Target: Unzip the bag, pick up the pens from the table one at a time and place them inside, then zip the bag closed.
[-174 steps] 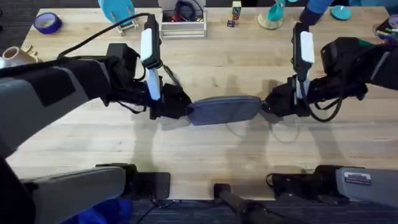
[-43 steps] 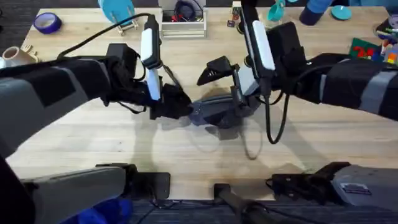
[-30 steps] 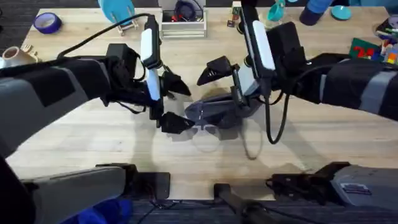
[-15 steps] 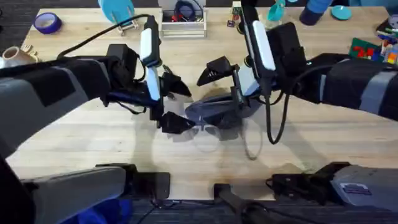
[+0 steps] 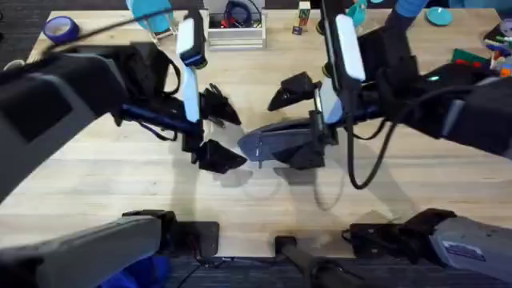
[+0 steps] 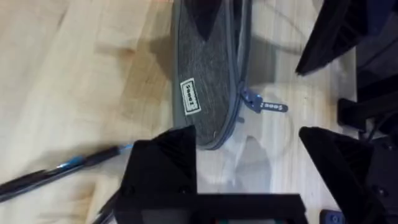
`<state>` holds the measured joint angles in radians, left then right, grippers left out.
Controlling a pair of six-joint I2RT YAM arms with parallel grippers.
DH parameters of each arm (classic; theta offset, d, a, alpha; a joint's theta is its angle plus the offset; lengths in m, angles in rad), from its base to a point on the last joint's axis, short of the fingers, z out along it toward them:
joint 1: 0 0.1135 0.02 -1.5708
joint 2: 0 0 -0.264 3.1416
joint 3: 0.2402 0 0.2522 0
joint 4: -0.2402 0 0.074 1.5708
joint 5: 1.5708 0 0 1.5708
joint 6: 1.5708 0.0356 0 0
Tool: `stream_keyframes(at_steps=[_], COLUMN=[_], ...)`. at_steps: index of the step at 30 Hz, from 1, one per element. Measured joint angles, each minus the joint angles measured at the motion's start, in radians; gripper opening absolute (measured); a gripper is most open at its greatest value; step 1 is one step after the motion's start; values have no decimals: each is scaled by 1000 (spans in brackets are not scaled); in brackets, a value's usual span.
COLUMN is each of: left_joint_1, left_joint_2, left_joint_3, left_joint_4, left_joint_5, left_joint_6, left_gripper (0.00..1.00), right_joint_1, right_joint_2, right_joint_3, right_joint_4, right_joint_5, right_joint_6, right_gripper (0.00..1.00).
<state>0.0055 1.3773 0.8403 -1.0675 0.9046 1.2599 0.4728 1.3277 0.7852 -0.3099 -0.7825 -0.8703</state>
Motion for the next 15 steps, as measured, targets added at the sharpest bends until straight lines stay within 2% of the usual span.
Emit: stream_keyframes(at_steps=[8,15], left_joint_1=[0,1], left_joint_2=[-161,-315], left_joint_3=[146,258], left_joint_4=[-195,-344], left_joint_5=[-75,-153], left_joint_6=[-4,-105], left_gripper=[996,996], right_joint_1=[-1,-3], right_joint_2=[-88,-94], right_joint_3=[164,334], right_joint_4=[-354,-628], right_joint_5=[102,179], right_joint_6=[10,39], right_gripper=[996,996])
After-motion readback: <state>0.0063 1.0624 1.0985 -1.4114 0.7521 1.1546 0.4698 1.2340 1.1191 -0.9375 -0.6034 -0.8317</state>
